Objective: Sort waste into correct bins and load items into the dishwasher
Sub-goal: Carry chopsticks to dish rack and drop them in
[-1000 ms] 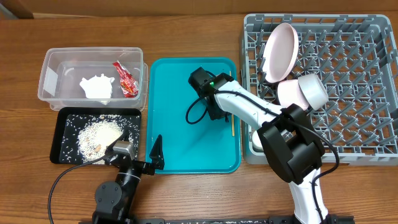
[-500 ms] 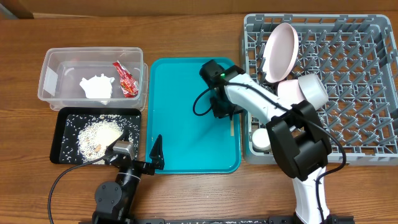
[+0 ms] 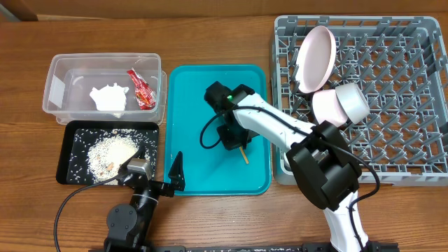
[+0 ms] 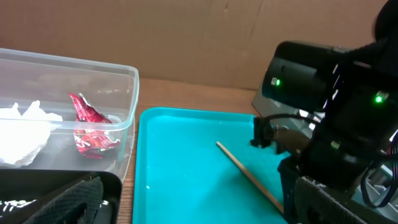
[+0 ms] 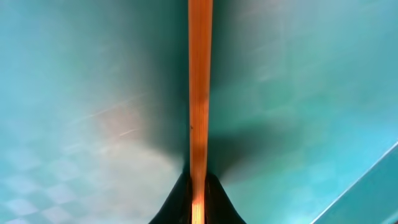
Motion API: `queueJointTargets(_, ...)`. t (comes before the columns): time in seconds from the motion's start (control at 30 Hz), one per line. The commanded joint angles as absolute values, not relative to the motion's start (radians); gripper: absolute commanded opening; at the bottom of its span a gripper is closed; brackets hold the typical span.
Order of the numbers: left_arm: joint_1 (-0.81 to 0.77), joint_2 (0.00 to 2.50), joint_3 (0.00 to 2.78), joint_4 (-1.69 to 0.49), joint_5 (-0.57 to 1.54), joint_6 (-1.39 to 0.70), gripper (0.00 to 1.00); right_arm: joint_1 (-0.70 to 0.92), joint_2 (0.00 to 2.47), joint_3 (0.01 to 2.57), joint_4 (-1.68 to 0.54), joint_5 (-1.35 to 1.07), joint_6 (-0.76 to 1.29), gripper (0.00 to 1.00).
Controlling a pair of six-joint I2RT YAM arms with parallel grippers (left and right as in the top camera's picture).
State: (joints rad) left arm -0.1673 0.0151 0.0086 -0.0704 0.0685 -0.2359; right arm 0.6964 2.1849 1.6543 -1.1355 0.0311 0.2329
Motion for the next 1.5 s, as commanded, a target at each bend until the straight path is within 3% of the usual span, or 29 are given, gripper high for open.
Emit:
queueJointTargets(0.0, -0.157, 0.006, 0.005, -0.071, 0.075, -0.247, 1.00, 0.658, 2.068, 1.750, -1.144, 0.036, 0.263, 0.04)
queueJointTargets(0.27, -0.157, 0.006, 0.005, -0.071, 0.075, -0.247, 1.00, 0.478, 1.886, 1.795, -1.135, 0.112, 0.251, 0.04)
queueJointTargets(0.63, -0.157, 0.006, 0.005, -0.071, 0.075, -0.247, 1.00, 0.339, 1.972, 1.785, -1.159, 0.149, 0.149, 0.05)
queueJointTargets(0.7, -0.157, 0.006, 0.005, -0.071, 0.075, -0.247, 1.00, 0.336, 1.990, 1.785, -1.170, 0.219, 0.165, 0.13)
queueJointTargets(0.77, -0.157, 0.006, 0.005, -0.071, 0.075, -0.247, 1.00, 0.335, 1.990, 1.785, -1.182, 0.236, 0.180, 0.30)
queueJointTargets(0.8, -0.157, 0.006, 0.005, -0.071, 0.075, -0.247, 1.00, 0.335, 1.979, 1.789, -1.191, 0.235, 0.187, 0.34)
queueJointTargets(1.13, -0.157, 0.006, 0.005, -0.071, 0.075, -0.247, 1.00, 0.429, 1.619, 1.797, -1.206, 0.049, 0.216, 0.51)
queueJointTargets(1.2, -0.157, 0.006, 0.005, -0.071, 0.075, -0.247, 1.00, 0.468, 1.525, 1.797, -1.207, 0.042, 0.217, 0.69)
queueJointTargets(1.23, -0.157, 0.006, 0.005, -0.071, 0.075, -0.247, 1.00, 0.490, 1.481, 1.797, -1.211, 0.034, 0.216, 0.96)
queueJointTargets(1.27, -0.157, 0.006, 0.005, -0.071, 0.075, -0.247, 1.00, 0.508, 1.445, 1.797, -1.211, 0.023, 0.217, 1.00)
queueJointTargets(1.47, -0.157, 0.006, 0.005, -0.071, 0.075, -0.247, 1.00, 0.598, 1.263, 1.797, -1.221, -0.047, 0.217, 1.00)
